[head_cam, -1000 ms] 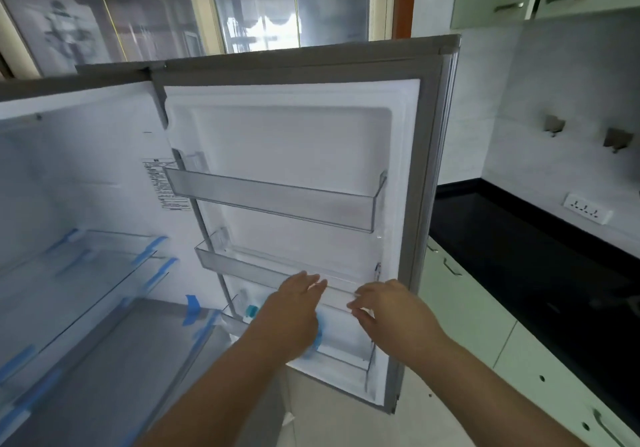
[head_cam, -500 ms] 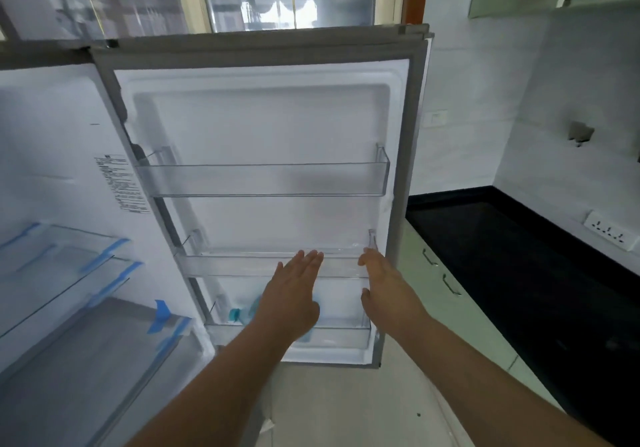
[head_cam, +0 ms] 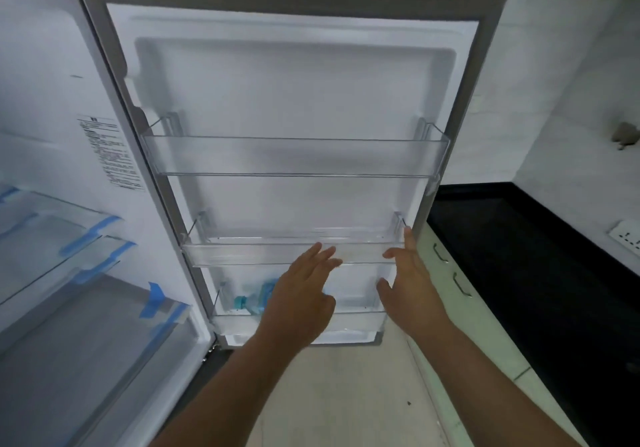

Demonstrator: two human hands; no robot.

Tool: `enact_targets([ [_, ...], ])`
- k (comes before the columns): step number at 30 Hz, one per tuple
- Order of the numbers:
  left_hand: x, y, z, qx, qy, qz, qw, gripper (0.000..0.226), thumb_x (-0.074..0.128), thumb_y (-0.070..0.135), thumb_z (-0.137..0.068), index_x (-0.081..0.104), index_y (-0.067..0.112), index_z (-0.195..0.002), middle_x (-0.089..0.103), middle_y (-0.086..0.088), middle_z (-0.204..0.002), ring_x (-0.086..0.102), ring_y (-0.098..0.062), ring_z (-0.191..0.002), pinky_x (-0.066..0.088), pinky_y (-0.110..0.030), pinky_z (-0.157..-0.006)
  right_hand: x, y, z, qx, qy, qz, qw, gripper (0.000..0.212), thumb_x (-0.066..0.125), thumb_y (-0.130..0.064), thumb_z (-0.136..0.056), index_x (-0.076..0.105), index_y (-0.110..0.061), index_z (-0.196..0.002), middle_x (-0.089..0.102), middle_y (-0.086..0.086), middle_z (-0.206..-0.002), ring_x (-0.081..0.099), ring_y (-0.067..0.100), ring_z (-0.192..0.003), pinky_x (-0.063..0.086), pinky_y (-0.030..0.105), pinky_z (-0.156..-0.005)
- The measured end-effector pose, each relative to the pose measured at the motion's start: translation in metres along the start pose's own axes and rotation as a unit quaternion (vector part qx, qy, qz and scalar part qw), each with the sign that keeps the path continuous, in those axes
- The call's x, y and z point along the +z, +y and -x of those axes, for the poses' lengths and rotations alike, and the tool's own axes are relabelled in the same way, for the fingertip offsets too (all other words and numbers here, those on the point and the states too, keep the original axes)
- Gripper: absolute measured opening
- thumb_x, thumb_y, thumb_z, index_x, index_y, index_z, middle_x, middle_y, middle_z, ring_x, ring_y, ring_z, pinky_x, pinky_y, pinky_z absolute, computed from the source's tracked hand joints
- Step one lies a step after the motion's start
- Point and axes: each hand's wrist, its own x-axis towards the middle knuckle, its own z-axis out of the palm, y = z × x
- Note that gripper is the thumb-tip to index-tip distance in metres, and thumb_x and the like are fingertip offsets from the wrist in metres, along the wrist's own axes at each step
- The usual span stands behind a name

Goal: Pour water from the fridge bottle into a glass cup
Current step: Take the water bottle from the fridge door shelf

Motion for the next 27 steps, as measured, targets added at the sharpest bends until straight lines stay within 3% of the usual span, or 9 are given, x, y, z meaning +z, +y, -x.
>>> enact_targets([
  [2,0.004,-0.037,0.015,0.028,0.018,-0.023,0.999,0.045,0.067,0.010,-0.078,0.068,0.022,-0.122,0.067,0.005,-0.131,0.060,-0.019,-0.123,0.048,-0.034,-0.108,0.008,-0.014,0.011,-0.037,0.098,0.075,0.992,0.038,0.073,-0.006,-0.082,0.067,-0.017,-0.118,0.037,0.007,-0.164,0.048,0.034,-0.138,0.048,0.043,-0.103],
  [5,0.002,-0.097,0.025,-0.084,-0.047,-0.022,0.995,0.039,0.063,0.018,-0.078,0.067,0.019,-0.117,0.068,0.000,-0.119,0.064,-0.026,-0.107,0.054,-0.040,-0.093,0.033,-0.041,0.029,-0.103,0.148,0.095,0.979,0.024,0.073,-0.005,-0.079,0.073,-0.016,-0.101,0.063,0.008,-0.128,0.059,0.031,-0.112,0.048,0.043,-0.093],
  [8,0.002,-0.147,0.020,-0.181,-0.118,-0.038,0.976,0.045,0.058,0.022,-0.093,0.058,0.012,-0.138,0.060,-0.009,-0.137,0.057,-0.031,-0.126,0.043,-0.037,-0.108,0.076,-0.055,0.028,-0.023,0.011,0.051,0.998,0.022,0.067,-0.013,-0.086,0.069,-0.018,-0.108,0.067,0.000,-0.111,0.063,0.024,-0.100,0.054,0.043,-0.090],
  [10,0.004,-0.169,0.015,-0.220,-0.180,-0.042,0.958,0.053,0.055,0.027,-0.102,0.044,0.012,-0.152,0.048,-0.011,-0.153,0.047,-0.029,-0.141,0.034,-0.034,-0.116,0.102,-0.062,0.016,0.137,-0.131,-0.030,0.981,0.040,0.064,-0.023,-0.096,0.058,-0.017,-0.135,0.062,0.002,-0.134,0.062,0.020,-0.118,0.050,0.037,-0.104],
  [12,0.010,-0.186,0.013,-0.254,-0.228,-0.018,0.940,0.059,0.049,0.034,-0.106,0.033,0.012,-0.158,0.039,-0.012,-0.162,0.041,-0.028,-0.148,0.031,-0.035,-0.119,0.120,-0.067,0.008,0.225,-0.215,-0.053,0.949,0.054,0.062,-0.029,-0.099,0.045,-0.015,-0.149,0.053,0.005,-0.149,0.057,0.019,-0.126,0.044,0.028,-0.103],
  [15,0.022,-0.207,0.014,-0.291,-0.273,-0.006,0.917,0.060,0.047,0.039,-0.106,0.032,0.012,-0.158,0.041,-0.012,-0.160,0.045,-0.029,-0.146,0.037,-0.037,-0.117,0.133,-0.078,0.003,0.248,-0.256,-0.030,0.934,0.045,0.058,-0.025,-0.101,0.048,-0.012,-0.143,0.062,0.009,-0.138,0.057,0.015,-0.102,0.041,0.024,-0.083],
  [18,0.028,-0.221,0.010,-0.306,-0.288,-0.005,0.908,0.062,0.047,0.041,-0.104,0.033,0.013,-0.157,0.044,-0.016,-0.158,0.051,-0.032,-0.140,0.043,-0.039,-0.113,0.143,-0.083,0.001,0.244,-0.289,-0.026,0.925,0.025,0.055,-0.028,-0.102,0.056,-0.018,-0.126,0.068,0.004,-0.120,0.065,0.013,-0.098,0.049,0.018,-0.075],
  [22,0.031,-0.224,-0.006,-0.345,-0.324,0.001,0.881,0.073,0.037,0.051,-0.105,0.020,0.011,-0.163,0.043,-0.015,-0.162,0.050,-0.033,-0.141,0.043,-0.038,-0.112,0.173,-0.058,-0.009,0.264,-0.306,-0.011,0.915,0.021,0.049,-0.038,-0.088,0.053,-0.034,-0.108,0.067,-0.007,-0.103,0.069,0.014,-0.095,0.056,0.050,-0.098],
  [27,0.034,-0.229,-0.004,-0.322,-0.333,-0.055,0.885,0.069,0.049,0.052,-0.093,0.038,0.015,-0.151,0.061,-0.009,-0.142,0.063,-0.029,-0.124,0.051,-0.038,-0.101,0.169,-0.065,-0.016,0.356,-0.259,-0.127,0.889,0.039,0.063,-0.009,-0.095,0.050,-0.010,-0.132,0.056,-0.003,-0.100,0.060,0.012,-0.087,0.049,0.020,-0.068],
])
